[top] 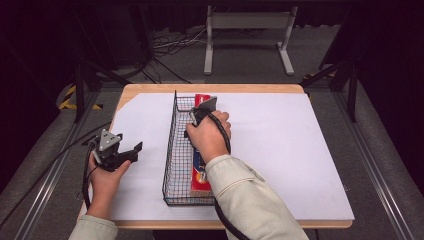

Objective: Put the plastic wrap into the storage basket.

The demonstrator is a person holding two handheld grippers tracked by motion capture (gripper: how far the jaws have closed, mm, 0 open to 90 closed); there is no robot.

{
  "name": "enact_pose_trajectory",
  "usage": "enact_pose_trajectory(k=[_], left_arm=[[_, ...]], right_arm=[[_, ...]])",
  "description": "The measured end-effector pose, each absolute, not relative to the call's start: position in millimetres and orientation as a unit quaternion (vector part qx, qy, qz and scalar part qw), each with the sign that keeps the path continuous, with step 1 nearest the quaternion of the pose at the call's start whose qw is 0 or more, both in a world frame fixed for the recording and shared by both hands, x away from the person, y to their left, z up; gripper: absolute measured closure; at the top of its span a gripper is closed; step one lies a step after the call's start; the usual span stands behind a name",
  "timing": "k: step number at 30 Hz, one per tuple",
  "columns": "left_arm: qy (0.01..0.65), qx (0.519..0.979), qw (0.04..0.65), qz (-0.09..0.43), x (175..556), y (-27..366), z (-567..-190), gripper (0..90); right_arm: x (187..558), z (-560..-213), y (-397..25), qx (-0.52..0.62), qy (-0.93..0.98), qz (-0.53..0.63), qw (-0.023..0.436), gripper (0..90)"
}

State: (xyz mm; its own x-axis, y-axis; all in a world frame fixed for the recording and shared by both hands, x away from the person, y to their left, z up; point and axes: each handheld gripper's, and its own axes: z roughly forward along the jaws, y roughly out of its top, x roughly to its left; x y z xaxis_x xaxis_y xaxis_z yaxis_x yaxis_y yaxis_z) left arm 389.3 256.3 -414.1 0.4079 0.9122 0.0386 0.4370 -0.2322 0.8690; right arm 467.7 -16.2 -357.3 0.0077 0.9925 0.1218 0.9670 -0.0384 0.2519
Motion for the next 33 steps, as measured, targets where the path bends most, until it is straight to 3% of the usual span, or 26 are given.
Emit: enact_pose_trajectory(k=[33], left_arm=[[0.461,0.732,0.410,0.289,389.7,256.0,-414.7,22.2]], right_arm=[[471.9,-386.7,-1.5,0.707,0.699,0.084,0.061,39.3]])
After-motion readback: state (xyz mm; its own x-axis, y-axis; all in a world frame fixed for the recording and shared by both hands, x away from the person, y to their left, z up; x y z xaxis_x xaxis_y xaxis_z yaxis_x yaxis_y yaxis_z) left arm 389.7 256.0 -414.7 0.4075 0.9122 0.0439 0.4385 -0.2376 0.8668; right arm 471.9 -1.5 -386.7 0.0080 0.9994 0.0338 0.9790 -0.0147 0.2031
